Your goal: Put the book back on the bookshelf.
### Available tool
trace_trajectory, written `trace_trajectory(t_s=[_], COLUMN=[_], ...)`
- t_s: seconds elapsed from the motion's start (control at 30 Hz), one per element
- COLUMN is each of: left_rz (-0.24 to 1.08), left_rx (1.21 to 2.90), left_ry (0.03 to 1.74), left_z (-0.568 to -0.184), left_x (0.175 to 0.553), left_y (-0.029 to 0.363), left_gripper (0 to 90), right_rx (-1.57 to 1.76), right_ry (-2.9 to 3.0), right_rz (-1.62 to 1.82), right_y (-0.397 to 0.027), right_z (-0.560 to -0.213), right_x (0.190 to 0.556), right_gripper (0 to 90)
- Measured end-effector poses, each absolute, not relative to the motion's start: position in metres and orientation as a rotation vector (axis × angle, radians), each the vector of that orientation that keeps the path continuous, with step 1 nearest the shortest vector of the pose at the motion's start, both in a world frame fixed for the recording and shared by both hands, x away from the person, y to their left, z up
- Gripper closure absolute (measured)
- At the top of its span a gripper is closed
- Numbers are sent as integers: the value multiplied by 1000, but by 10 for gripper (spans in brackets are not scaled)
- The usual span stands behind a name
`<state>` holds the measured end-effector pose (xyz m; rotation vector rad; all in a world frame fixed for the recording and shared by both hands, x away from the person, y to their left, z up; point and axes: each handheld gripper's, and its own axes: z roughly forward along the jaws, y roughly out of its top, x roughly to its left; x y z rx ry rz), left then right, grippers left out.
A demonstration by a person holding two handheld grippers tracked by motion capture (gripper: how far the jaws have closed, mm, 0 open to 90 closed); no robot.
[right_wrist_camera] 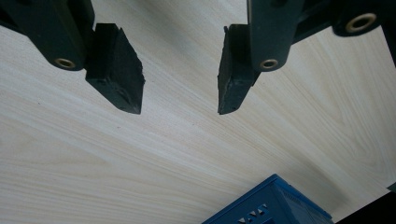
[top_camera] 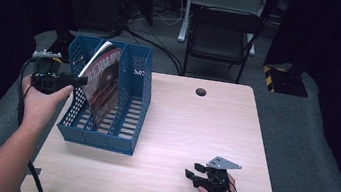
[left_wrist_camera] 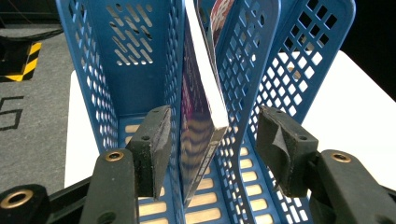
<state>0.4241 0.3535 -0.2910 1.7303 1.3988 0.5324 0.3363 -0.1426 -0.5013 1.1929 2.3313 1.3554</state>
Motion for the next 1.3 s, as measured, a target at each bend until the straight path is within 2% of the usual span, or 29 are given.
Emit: trace_trajectory(t_s=[0.33, 0.77, 1.3], left_rz=[475, 431, 350], left_rx=[1767, 1853, 1959], left_ry=[1349, 1227, 1113], left_z=[-290, -279, -314], left_x=[410, 385, 368], left_y=[354, 327, 288], left_gripper=[449, 449, 449], right_rx=[1207, 1193, 1179], right_ry=[2343, 2351, 2351], right_rz=[1357, 1360, 1351], right_y=[-142, -142, -140], right_z=[-503, -502, -501], right_x=[339, 339, 339], right_gripper=[497, 495, 489])
